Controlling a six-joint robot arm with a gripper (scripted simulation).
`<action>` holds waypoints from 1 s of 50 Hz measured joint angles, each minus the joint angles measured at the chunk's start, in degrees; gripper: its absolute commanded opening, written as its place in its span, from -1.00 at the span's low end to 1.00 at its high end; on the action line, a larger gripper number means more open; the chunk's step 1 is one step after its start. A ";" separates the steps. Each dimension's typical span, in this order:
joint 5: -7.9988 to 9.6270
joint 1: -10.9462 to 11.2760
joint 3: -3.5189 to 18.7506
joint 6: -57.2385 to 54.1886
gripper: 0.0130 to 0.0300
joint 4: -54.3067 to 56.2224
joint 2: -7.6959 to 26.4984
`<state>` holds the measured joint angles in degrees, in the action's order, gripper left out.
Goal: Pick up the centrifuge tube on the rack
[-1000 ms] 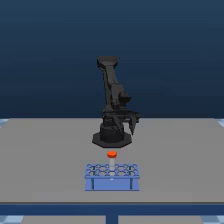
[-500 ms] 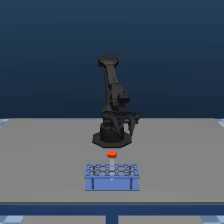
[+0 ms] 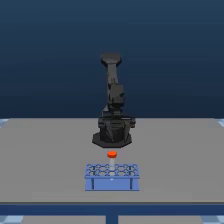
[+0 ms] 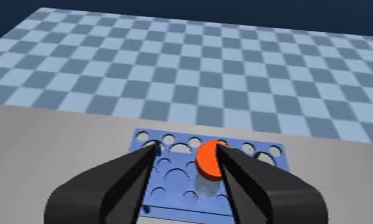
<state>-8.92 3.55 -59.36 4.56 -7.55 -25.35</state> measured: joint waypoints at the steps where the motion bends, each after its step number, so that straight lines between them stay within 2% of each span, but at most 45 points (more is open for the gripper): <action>1: 0.16 -0.17 0.27 0.08 1.00 0.05 0.30; 30: 4.05 -3.11 6.40 -3.71 1.00 6.81 6.37; 40: 4.66 -3.53 7.14 -5.05 1.00 8.38 7.26; 50: 4.38 -3.58 6.76 -5.08 1.00 8.18 7.49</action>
<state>-4.54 -0.03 -52.60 -0.52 0.62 -17.86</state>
